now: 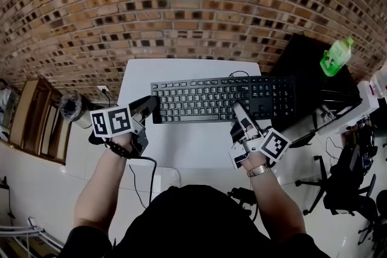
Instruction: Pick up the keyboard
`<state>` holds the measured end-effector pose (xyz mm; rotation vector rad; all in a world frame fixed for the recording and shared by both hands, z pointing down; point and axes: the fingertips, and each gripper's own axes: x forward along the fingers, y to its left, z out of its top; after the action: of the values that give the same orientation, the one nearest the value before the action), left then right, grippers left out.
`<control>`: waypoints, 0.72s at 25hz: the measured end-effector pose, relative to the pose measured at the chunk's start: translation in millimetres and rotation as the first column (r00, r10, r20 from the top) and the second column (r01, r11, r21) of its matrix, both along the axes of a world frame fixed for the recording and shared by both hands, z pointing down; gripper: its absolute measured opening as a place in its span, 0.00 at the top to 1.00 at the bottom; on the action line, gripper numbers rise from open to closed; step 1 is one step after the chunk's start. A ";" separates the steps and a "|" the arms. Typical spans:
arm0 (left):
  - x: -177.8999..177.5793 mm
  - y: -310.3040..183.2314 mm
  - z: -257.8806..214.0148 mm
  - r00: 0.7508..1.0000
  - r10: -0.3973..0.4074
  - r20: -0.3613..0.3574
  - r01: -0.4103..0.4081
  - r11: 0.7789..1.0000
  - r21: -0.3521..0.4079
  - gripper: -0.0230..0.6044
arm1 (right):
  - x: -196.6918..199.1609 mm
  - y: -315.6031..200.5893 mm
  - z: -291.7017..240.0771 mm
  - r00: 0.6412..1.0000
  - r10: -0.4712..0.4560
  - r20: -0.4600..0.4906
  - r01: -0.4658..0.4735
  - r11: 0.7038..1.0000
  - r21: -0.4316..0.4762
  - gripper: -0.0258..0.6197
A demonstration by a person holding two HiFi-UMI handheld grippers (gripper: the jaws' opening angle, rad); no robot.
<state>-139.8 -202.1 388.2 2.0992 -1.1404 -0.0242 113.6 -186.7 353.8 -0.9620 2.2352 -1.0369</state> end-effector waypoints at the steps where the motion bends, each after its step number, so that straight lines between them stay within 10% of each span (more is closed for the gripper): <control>1: 0.6 2.9 -2.8 1.000 -0.003 0.002 0.003 1.000 0.007 0.82 | 0.4 3.0 -3.1 1.000 -0.004 -0.002 0.004 1.000 0.009 0.82; 18: 3.4 35.3 -33.1 0.999 -0.053 0.005 0.052 0.994 0.097 0.82 | 3.0 31.1 -33.2 0.999 -0.051 -0.017 0.052 0.994 0.100 0.82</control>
<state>-136.4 -166.8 355.1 2.1552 -1.2214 -0.0984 116.6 -155.6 320.6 -0.8754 2.3118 -0.9319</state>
